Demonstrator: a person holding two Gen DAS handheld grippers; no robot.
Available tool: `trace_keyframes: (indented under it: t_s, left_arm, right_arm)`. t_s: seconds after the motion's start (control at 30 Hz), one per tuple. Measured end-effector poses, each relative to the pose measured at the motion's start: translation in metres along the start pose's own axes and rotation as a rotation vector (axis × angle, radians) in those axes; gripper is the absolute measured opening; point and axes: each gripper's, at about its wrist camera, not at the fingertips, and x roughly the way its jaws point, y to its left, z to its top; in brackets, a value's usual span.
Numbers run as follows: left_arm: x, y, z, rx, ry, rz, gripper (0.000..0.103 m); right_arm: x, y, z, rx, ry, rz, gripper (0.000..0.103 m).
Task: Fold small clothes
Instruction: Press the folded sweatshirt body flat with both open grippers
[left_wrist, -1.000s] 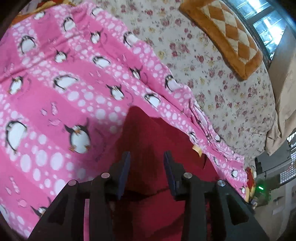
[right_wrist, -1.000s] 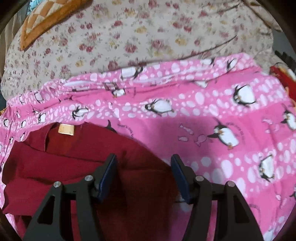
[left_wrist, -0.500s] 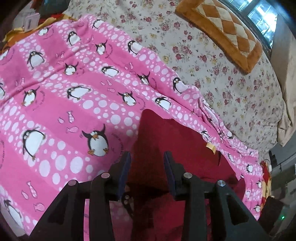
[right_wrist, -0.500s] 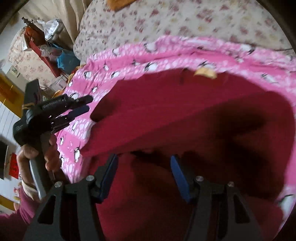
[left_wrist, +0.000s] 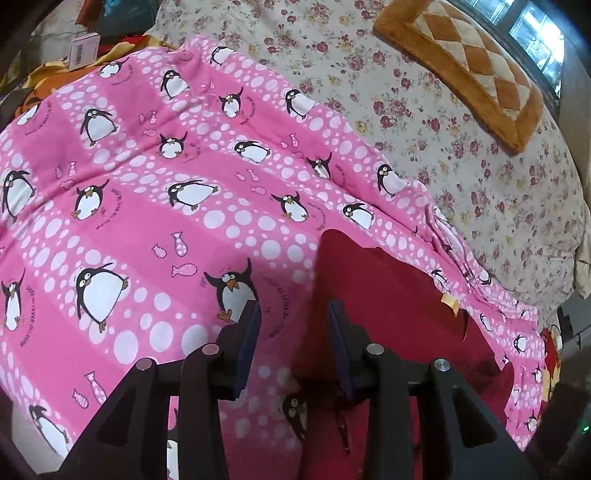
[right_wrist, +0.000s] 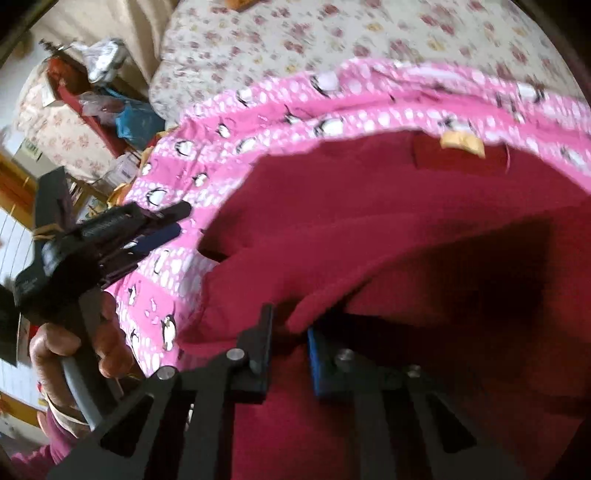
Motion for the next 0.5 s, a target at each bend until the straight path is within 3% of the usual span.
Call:
trace_keyframes:
  t_s: [0.17,0.3,0.33,0.37,0.43,0.5]
  left_arm:
    - [0.001,-0.001,0.001,-0.019,-0.002,-0.020,0.015]
    - [0.008,-0.008,0.002,-0.001,0.010,-0.026,0.015]
    - [0.010,-0.009,0.002,-0.001,0.014,-0.033,0.015]
    - [0.011,-0.010,0.002,-0.004,0.018,-0.045,0.015]
    - [0.012,-0.013,0.002,-0.004,0.023,-0.079,0.015]
    - [0.012,-0.019,0.003,0.005,0.025,-0.121,0.016]
  right_arm:
    - [-0.010,0.001,0.036,-0.003,-0.077,0.019,0.014]
    - [0.018,-0.018,0.074,0.073,-0.105,0.004,0.015]
    - [0.031,-0.029,0.081,0.123,-0.091,-0.009,0.024]
    - [0.038,-0.036,0.084,0.166,-0.070,-0.011,0.042]
    - [0.041,-0.048,0.082,0.234,-0.060,0.023,0.054]
    - [0.029,-0.048,0.075,0.213,-0.090,0.044,0.058]
